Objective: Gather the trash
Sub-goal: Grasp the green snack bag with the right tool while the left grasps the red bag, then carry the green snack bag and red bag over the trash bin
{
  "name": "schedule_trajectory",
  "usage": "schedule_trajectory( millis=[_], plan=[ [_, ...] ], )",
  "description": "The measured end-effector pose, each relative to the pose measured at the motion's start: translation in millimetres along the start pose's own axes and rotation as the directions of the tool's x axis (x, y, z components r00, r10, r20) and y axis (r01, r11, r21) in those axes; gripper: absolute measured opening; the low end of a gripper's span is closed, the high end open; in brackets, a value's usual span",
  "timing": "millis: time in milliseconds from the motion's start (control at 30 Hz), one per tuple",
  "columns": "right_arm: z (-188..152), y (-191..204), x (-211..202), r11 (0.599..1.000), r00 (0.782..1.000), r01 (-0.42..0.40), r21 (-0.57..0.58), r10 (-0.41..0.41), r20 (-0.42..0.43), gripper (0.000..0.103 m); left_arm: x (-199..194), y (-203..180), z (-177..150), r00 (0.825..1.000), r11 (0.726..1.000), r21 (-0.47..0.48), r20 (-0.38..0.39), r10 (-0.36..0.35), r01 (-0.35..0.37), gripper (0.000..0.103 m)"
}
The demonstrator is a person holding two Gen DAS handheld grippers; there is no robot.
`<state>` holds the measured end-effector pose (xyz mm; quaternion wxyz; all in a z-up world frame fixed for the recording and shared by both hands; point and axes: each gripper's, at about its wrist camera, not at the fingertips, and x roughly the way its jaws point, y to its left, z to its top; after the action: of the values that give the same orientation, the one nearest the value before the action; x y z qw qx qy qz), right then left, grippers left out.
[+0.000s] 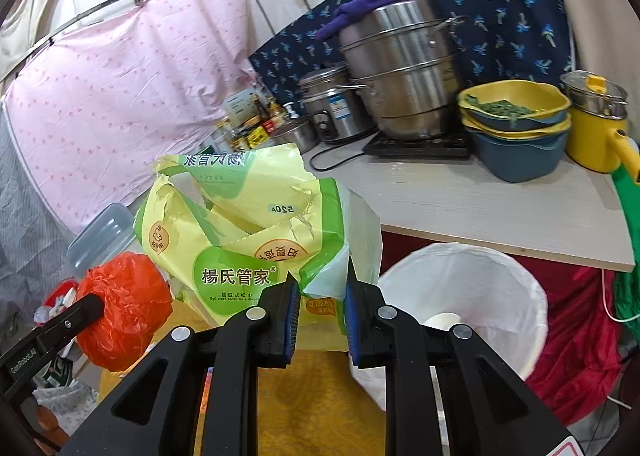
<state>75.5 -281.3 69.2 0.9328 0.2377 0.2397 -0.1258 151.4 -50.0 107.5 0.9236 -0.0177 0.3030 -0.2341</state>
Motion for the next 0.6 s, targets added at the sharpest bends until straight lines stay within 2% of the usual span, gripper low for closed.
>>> schedule_trajectory(
  millis=[200, 600],
  plan=[
    [-5.2, -45.2, -8.3, 0.997, 0.998, 0.067, 0.047, -0.067, -0.001, 0.018, 21.2, -41.2, -13.7, 0.997, 0.997, 0.042, -0.045, -0.061, 0.063, 0.032],
    [-19.1, -119.0, -16.0, 0.979, 0.988, 0.154, 0.132, -0.153, -0.016, 0.018, 61.0, -96.9, -40.9, 0.983, 0.986, 0.090, -0.131, -0.125, 0.137, 0.032]
  ],
)
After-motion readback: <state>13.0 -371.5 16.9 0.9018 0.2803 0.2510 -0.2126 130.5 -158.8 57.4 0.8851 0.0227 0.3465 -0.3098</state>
